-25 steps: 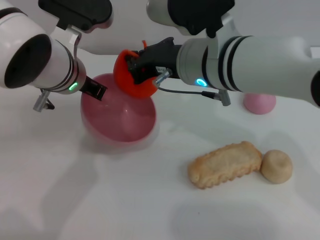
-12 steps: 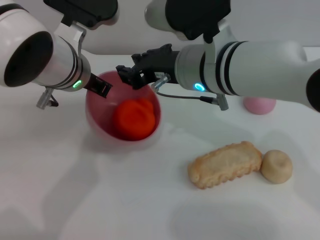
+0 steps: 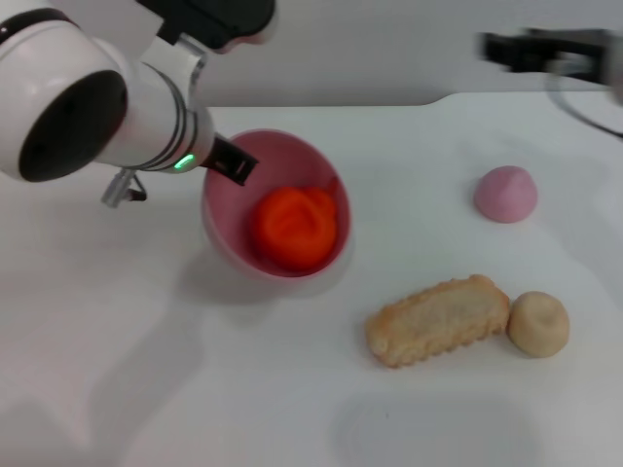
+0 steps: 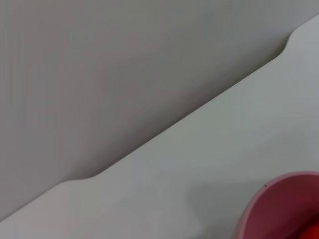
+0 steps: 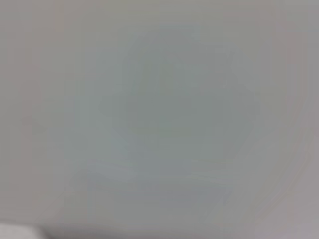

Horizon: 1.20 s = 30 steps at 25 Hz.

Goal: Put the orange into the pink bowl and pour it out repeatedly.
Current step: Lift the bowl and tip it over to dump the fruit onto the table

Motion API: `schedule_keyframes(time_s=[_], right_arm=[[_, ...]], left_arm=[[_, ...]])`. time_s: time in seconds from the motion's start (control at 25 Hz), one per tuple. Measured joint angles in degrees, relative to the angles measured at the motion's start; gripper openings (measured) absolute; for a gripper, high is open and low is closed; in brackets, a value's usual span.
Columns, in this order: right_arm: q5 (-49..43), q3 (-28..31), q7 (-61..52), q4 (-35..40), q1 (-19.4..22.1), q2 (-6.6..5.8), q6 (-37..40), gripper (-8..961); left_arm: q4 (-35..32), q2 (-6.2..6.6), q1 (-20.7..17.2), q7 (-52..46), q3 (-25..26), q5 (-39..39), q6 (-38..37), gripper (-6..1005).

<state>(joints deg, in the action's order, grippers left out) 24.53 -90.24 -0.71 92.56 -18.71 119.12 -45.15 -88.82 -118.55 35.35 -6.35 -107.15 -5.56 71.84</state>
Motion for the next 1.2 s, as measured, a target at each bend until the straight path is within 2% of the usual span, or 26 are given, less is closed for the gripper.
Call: schedule_keyframes(time_s=[0.08, 0.24, 0.44, 0.68, 0.8, 0.88, 0.92, 1.12, 1.16, 1.2], right_arm=[[0.2, 2.9, 0.7, 0.7, 3.0, 0.06, 0.0, 534], [0.5, 5.0, 1.4, -0.4, 5.6, 0.07, -0.4, 535], [0.7, 4.4, 2.1, -1.8, 6.1, 0.07, -1.1, 533], [0.8, 4.0, 2.1, -2.7, 6.1, 0.06, -1.2, 534], [0.8, 4.0, 2.2, -3.1, 6.1, 0.06, -1.2, 534], [0.9, 3.9, 2.2, -3.3, 5.9, 0.06, -1.5, 534], [0.9, 3.9, 2.2, -3.3, 5.9, 0.06, -1.5, 534], [1.9, 3.7, 2.3, -3.7, 5.8, -0.03, -1.7, 534], [2.1, 3.6, 2.3, -3.7, 5.9, -0.03, -1.8, 534], [2.1, 3.6, 2.3, -3.7, 5.9, -0.03, -1.9, 534]], left_arm=[[-0.2, -0.03, 0.5, 0.0, -0.8, 0.0, -0.5, 46], [-0.3, -0.14, 1.8, 1.1, -2.3, 0.2, -3.1, 46], [0.6, -0.19, 2.8, 1.8, -4.0, 0.3, -8.6, 46], [1.7, -0.17, 1.5, 7.3, -7.3, 0.9, -17.5, 45], [2.2, -0.12, -0.1, 10.8, -11.6, 5.1, -23.3, 45], [3.1, -0.2, -1.4, 12.4, -16.5, 12.1, -28.1, 45], [3.1, -0.2, -1.4, 12.4, -16.5, 12.1, -28.1, 45], [6.4, -0.4, -2.1, 11.7, -21.3, 22.2, -34.0, 45], [7.3, -0.41, -2.5, 11.5, -22.5, 26.0, -35.5, 45], [7.3, -0.41, -2.5, 11.5, -22.5, 26.0, -35.5, 45]])
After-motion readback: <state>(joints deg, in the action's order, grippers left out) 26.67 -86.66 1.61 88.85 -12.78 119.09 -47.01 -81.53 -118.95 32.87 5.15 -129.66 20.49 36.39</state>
